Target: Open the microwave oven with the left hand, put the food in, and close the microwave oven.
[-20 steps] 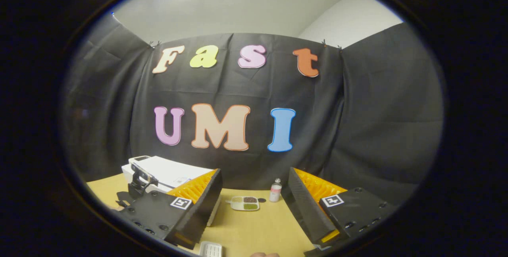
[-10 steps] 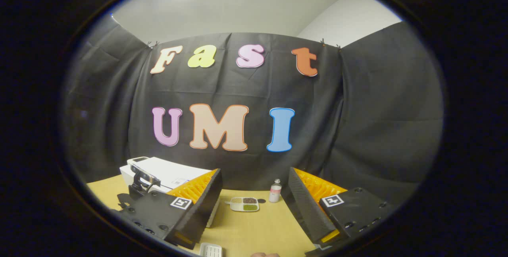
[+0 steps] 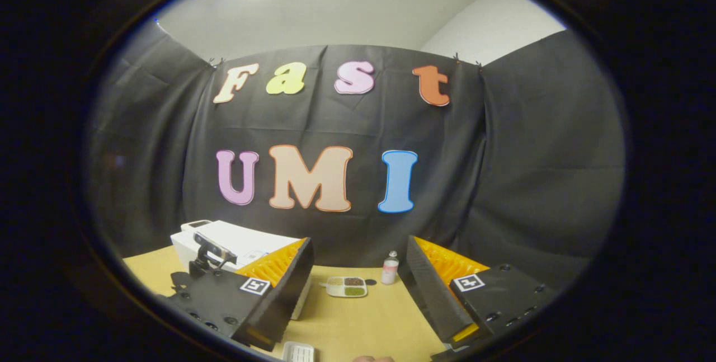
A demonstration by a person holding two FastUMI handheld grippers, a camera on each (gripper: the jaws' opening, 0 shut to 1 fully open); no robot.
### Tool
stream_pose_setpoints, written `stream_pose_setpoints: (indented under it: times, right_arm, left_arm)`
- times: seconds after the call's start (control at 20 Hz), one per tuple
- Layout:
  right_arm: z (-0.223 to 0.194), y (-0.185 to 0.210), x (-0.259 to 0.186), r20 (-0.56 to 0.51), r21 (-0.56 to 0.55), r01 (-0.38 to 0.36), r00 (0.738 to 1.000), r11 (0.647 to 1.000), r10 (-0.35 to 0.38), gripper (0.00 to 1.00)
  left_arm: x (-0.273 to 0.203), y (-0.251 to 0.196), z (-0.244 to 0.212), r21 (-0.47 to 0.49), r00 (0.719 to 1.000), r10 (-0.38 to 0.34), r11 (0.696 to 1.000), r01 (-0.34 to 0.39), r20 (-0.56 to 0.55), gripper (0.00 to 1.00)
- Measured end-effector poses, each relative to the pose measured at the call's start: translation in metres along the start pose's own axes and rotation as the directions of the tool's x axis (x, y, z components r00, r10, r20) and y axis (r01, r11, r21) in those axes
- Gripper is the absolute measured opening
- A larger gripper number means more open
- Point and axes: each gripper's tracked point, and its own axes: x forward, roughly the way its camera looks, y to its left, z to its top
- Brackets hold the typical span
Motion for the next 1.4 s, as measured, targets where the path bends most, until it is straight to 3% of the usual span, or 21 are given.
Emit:
stream_pose_setpoints:
  times: [0.4,0.55,0.9,1.4]
  right_arm:
    - [0.002,0.005,-0.007,0.006,0.022,-0.001,1.000,1.000,0.001,0.96]
    - [0.001,0.014,-0.006,0.009,0.025,-0.014,1.000,1.000,0.014,0.96]
    - [0.002,0.041,-0.011,0.015,0.046,-0.060,0.998,0.997,0.059,0.97]
    - [0.002,0.063,-0.021,0.017,0.070,-0.100,0.995,0.992,0.099,0.97]
  left_arm:
    - [-0.051,0.005,0.041,0.009,0.994,0.002,1.000,-0.003,0.106,0.00]
    - [-0.088,0.002,0.079,0.008,0.978,-0.007,1.000,0.006,0.209,0.00]
    - [-0.165,0.012,0.136,-0.013,0.953,-0.006,1.000,0.010,0.304,0.00]
    - [-0.234,0.051,0.170,-0.081,0.931,0.089,0.995,-0.064,0.353,0.00]
